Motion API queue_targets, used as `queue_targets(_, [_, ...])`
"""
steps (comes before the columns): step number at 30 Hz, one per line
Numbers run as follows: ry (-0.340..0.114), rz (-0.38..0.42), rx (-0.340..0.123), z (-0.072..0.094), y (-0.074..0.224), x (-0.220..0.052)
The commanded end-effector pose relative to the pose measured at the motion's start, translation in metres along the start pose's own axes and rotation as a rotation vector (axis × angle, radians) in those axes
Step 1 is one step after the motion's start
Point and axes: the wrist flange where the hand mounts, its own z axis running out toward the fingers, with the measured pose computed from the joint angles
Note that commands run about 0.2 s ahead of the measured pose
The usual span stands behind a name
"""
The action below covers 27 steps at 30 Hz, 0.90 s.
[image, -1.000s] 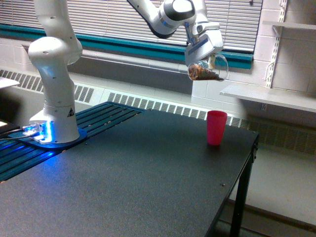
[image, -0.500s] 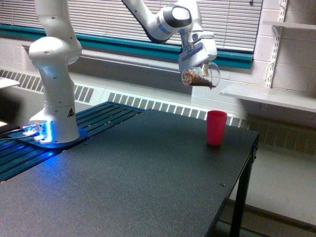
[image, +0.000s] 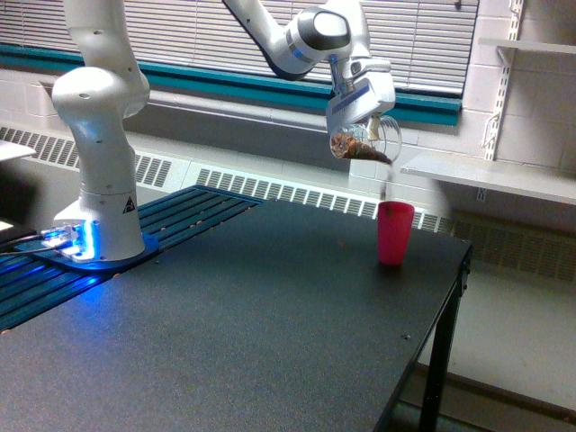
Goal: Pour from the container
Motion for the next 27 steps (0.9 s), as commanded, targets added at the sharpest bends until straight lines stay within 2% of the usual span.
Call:
queue_targets(1, [-0.012, -0.003, -0.016, 0.006, 0.006, 0.005])
queue_targets(12, [-0.016, -0.018, -0.02, 0.006, -0.001, 0.012])
queue_targets(27, [-0.012, -0.064, -0.019, 0.0, -0.028, 0.016])
